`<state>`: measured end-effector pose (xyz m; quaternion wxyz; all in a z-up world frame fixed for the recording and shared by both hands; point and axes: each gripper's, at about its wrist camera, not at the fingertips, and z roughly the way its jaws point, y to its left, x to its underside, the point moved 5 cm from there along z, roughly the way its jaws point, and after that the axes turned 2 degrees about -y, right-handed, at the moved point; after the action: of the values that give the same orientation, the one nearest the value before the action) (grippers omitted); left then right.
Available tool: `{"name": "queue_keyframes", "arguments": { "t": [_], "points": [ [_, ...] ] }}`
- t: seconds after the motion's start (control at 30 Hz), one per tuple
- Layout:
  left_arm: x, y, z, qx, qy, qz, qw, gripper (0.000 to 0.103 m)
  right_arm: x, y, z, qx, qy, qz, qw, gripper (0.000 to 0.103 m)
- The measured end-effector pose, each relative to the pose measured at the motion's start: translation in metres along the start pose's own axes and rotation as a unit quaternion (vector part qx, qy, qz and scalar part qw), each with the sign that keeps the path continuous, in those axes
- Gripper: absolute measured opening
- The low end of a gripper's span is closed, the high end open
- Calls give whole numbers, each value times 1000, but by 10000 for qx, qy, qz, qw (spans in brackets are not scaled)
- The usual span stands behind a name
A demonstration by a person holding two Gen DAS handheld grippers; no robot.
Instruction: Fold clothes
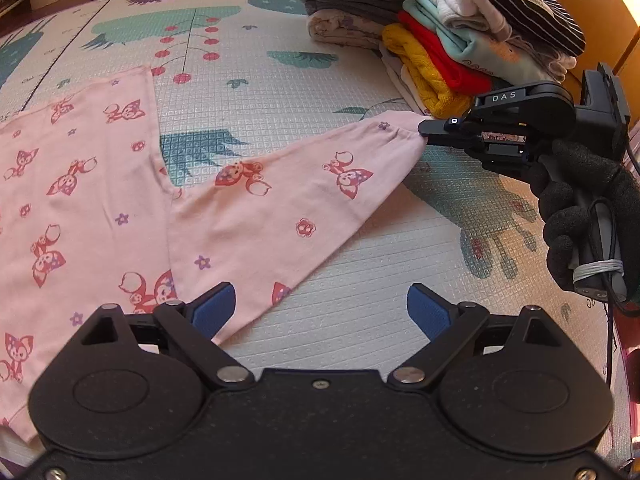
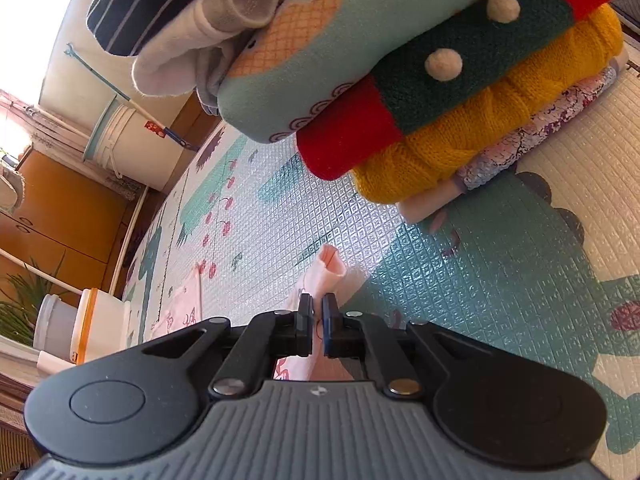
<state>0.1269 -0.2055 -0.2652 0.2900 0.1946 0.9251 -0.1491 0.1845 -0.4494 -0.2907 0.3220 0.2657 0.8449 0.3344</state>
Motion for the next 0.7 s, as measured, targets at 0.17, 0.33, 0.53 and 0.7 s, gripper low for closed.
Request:
{"name": "queue_keyframes", "arguments": {
  "t": [0.17,0.33,0.53,0.7],
  "points": [
    [-24,-37,27,-148,-368,1043,9938,92,-7,2,-7,-65,213,51,9997,7],
    [-42,-77,54,-536,-705,2427,9660,71,-9,11,-10,-146,396,-18,9991,7],
    [-44,-105,75,-1011,-929,3778,9157,48,-8,17,-11,-244,576,-175,9979,7],
    [-47,-113,82,-1262,-915,4258,8913,31,-6,18,-13,-328,629,-188,9973,7]
  ]
}}
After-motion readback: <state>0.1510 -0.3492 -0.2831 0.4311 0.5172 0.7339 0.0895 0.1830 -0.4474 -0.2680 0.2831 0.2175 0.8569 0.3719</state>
